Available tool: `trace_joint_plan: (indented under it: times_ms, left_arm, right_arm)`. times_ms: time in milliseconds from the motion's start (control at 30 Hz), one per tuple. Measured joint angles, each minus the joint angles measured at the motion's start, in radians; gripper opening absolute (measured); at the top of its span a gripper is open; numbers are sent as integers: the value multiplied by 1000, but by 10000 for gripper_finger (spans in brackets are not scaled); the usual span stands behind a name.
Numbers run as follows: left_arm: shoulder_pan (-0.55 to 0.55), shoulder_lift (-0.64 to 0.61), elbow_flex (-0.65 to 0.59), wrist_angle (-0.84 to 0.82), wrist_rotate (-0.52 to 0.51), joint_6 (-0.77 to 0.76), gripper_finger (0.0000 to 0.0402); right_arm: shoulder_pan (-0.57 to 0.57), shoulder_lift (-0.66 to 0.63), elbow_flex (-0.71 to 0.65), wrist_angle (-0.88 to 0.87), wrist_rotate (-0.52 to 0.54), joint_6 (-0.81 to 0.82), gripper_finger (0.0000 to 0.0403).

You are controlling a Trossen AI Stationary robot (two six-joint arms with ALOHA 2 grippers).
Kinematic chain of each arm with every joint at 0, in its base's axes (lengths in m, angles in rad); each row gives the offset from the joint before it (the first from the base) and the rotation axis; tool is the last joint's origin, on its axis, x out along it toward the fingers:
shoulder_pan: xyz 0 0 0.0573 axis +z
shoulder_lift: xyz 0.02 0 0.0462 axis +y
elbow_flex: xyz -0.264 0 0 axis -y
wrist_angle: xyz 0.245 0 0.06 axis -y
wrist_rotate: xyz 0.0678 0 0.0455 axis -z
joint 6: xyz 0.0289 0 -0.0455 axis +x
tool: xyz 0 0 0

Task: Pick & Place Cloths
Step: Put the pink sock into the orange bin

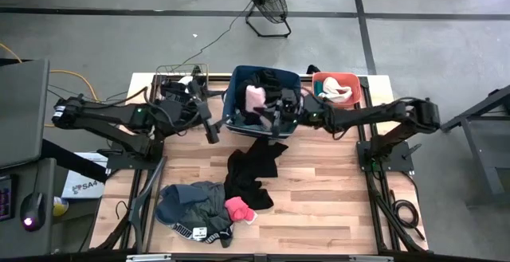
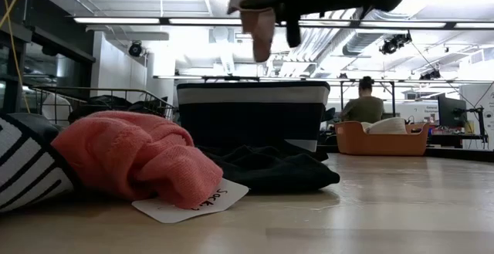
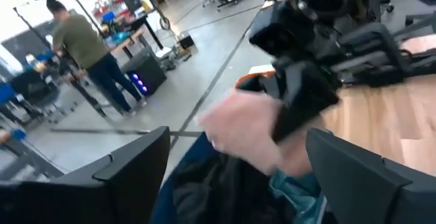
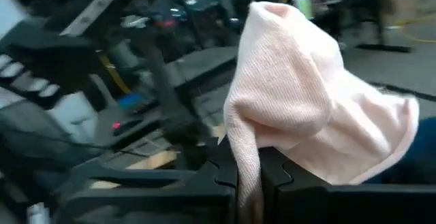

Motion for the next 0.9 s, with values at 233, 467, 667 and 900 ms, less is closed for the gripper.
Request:
trace_joint_plan:
  times_ms: [233,467,667,900]
  left_arm:
    - [0,-37,0,-88,0,-104,339]
    - [0,-36,0,-99,2,-120,339]
    - [0,-35,0,-100,4,-135,339]
    - [0,-35,0,-126,4,-142,339]
  right_arm:
    - [-58,-219,0,-417,228,-57,4]
    - [-139,-368,0,-819,578,-56,4]
    - [-259,-357,0,-997,706,-38,4]
    - [-423,-278,0,-1170,743,71,4]
